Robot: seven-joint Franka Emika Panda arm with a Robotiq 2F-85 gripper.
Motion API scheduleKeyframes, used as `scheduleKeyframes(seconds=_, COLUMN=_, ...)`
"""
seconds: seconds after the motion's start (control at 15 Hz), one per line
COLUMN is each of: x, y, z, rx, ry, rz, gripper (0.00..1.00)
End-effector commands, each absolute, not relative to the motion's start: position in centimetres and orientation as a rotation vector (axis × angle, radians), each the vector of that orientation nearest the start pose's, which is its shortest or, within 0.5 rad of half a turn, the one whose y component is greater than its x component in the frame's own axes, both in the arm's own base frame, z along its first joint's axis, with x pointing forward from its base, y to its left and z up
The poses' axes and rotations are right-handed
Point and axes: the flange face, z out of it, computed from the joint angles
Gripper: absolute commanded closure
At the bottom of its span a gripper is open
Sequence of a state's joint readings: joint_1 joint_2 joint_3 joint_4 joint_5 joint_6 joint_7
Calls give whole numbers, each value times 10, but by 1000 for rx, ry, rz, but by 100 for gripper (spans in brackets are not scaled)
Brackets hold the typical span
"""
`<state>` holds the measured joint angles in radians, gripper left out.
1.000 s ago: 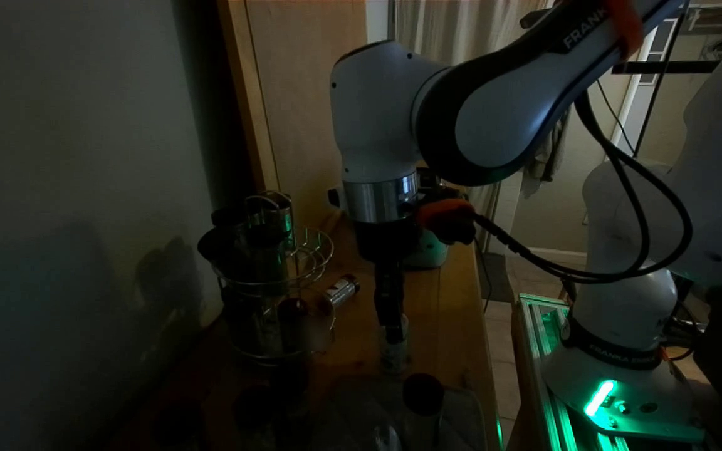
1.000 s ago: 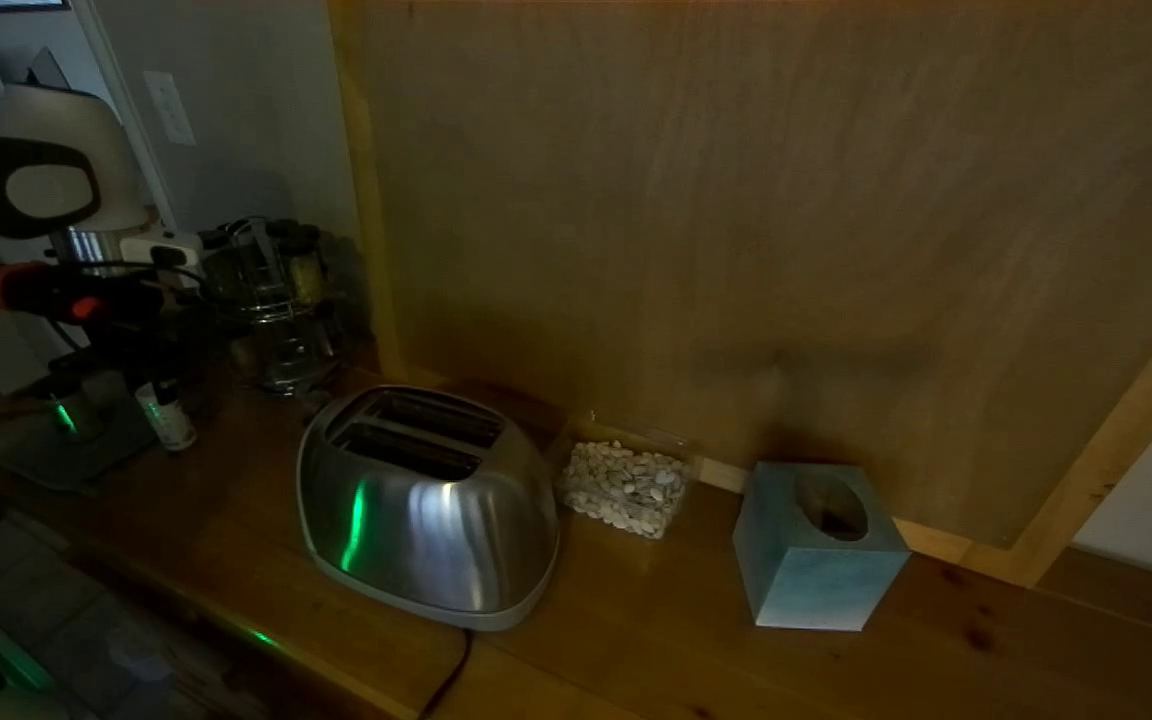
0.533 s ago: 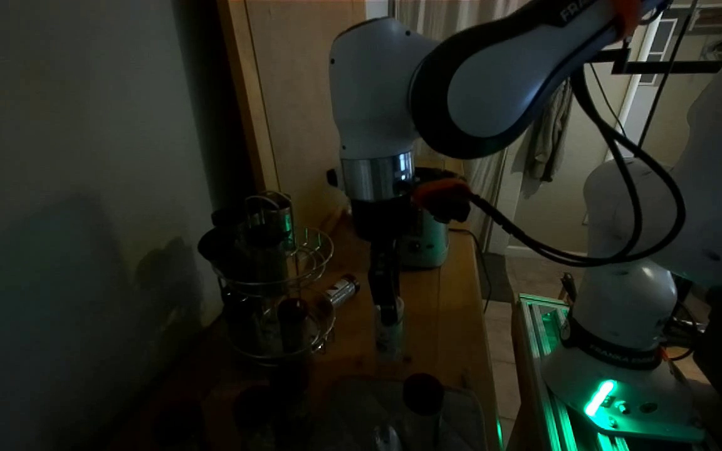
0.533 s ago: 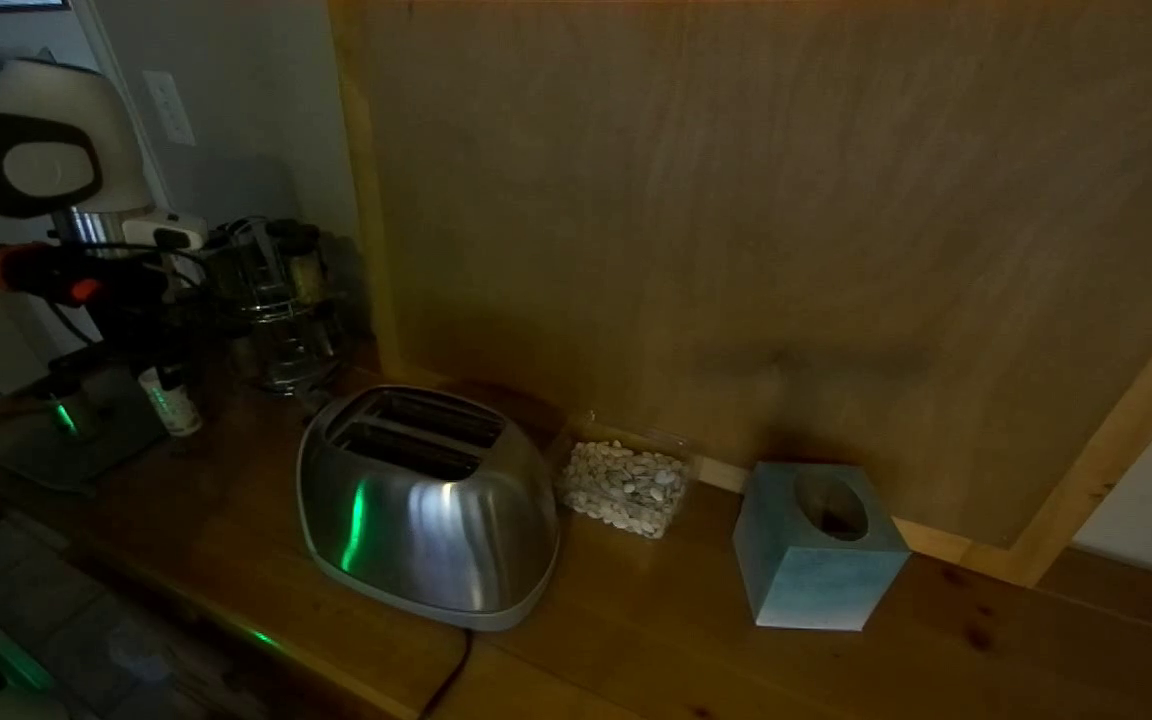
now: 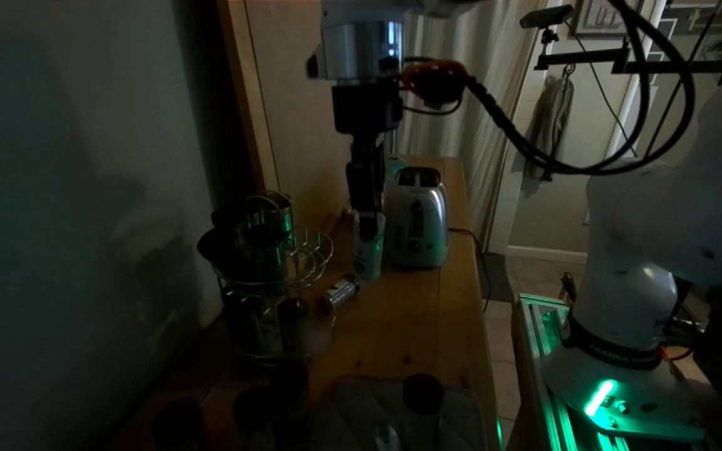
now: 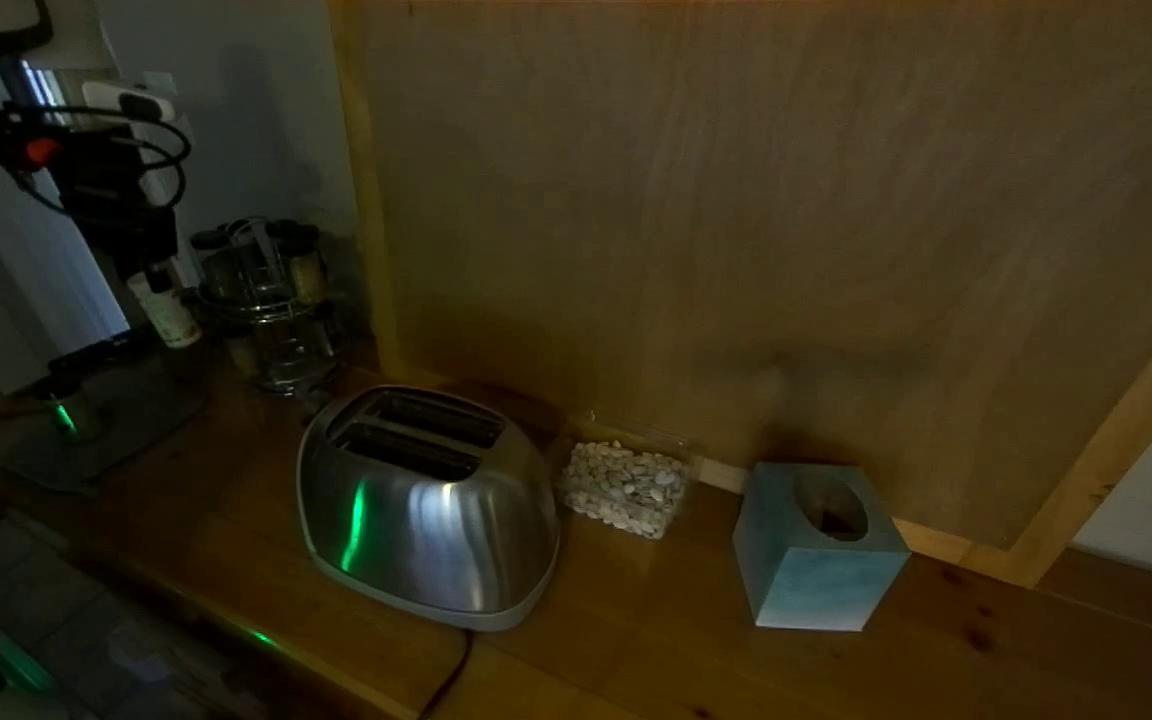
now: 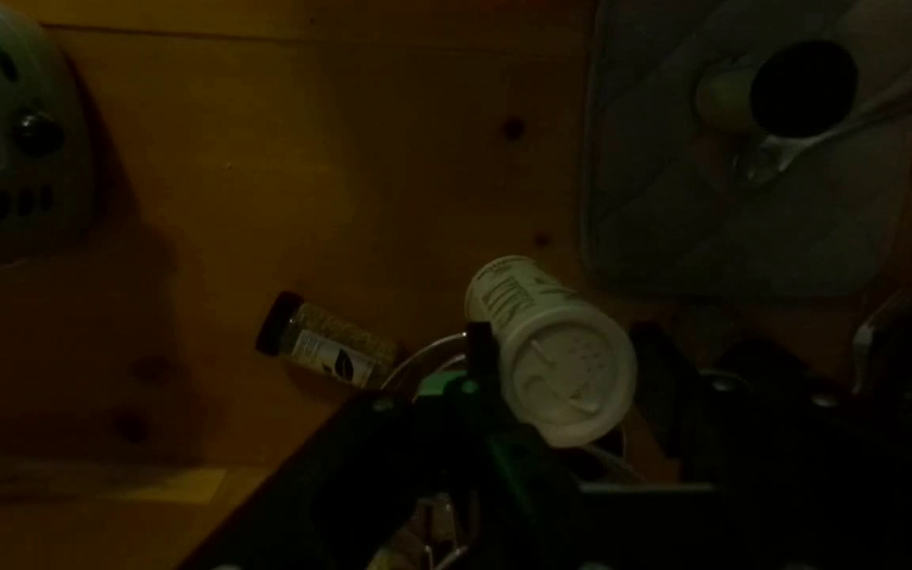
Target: Twist around the spice rack then put the bottle on the rack
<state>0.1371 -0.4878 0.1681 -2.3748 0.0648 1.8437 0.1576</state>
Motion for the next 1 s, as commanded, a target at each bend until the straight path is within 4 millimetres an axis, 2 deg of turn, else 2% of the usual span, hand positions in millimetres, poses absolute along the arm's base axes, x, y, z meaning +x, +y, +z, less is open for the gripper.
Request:
scheduleKeyframes(seconds=0.0, x=406, y=128, z=535, rx=-3166, ry=-141, rz=8, gripper=80)
scheduleKeyframes(seconds=0.27, x=431, y=130, z=545, rx=-3151, ry=-131, rz=-31, gripper=80)
scheduleKeyframes(seconds=0.6, x=455, y=133, z=532, rx=-3147, ry=-134, rz=-2, gripper=80)
scheduleKeyframes(seconds=0.93, x=467, y=135, z=521, rx=-3157, ry=-146, rz=20, gripper=80)
